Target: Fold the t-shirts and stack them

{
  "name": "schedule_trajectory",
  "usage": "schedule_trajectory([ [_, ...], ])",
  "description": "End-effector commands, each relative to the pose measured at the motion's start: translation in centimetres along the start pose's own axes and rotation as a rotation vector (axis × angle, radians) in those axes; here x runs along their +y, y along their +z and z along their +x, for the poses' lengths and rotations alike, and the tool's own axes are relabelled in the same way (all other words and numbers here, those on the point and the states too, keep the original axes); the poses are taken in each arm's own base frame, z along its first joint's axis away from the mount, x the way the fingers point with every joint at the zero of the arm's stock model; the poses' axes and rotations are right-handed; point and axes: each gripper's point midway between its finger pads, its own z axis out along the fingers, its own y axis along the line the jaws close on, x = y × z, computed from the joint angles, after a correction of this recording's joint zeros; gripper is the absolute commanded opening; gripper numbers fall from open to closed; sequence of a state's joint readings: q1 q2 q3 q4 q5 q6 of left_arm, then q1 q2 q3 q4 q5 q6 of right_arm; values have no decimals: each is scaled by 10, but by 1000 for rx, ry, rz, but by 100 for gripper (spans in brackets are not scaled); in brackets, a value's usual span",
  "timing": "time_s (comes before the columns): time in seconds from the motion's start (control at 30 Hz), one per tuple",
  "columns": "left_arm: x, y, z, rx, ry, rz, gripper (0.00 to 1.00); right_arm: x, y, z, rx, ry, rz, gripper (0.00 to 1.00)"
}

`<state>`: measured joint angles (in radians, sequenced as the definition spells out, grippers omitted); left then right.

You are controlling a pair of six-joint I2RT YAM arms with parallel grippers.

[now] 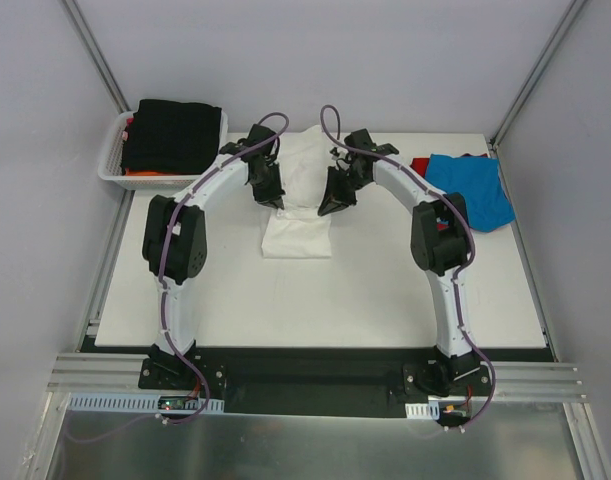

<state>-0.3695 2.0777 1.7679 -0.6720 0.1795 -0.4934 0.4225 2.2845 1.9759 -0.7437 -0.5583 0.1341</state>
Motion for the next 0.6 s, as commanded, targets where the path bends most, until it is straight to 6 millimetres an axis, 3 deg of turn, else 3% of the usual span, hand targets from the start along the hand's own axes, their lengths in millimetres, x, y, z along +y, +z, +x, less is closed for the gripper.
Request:
schedule_trajectory([
  [0.0,0,-4,-17,-27,18,13,5,8,-9,-13,-16,-31,-35,1],
  [0.5,16,2,-33,-39,-18,-3,5,-2,-8,-26,-29,-12,-47,2],
  [0.53,16,3,-32,-35,-19,-2,5,-2,-8,-28,-34,-14,-45,9],
  [0.57,16,3,-31,-31,-24,1,5,-4,-8,-28,-39,-12,-32,25],
])
